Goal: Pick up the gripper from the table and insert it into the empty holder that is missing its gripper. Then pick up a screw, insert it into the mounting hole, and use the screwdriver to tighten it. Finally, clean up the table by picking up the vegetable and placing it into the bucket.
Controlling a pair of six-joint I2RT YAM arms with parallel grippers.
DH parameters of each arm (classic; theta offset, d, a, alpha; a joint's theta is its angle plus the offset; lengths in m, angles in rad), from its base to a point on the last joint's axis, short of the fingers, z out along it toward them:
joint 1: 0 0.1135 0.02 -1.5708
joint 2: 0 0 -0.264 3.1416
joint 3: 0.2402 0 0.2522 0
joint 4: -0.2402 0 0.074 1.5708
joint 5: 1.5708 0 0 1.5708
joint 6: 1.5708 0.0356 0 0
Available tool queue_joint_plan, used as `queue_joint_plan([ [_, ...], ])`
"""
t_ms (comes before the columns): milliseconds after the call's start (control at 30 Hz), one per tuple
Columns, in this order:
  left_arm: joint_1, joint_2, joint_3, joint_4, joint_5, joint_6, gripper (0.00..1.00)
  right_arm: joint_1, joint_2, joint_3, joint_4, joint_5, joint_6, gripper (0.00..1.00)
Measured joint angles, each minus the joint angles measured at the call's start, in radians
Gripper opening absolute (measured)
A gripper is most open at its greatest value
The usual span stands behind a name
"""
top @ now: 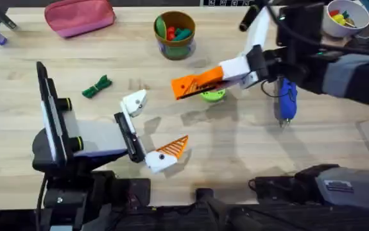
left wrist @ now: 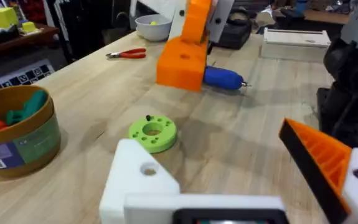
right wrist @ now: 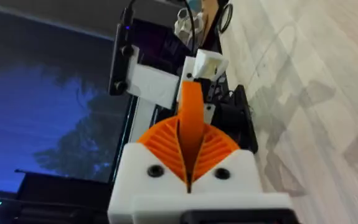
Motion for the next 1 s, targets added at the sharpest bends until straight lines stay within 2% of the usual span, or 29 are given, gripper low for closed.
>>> queue_joint_plan([
  [267,0.0,0.0,0.0,0.0,0.0,0.0,0.985,0.073,0.14,0.0,0.181,-0.021,0.108,0.005],
  [1000,0.0,0.0,0.0,0.0,0.0,0.0,0.985,0.198,0.182,0.0,0.213,0.007,0.188,0.005],
])
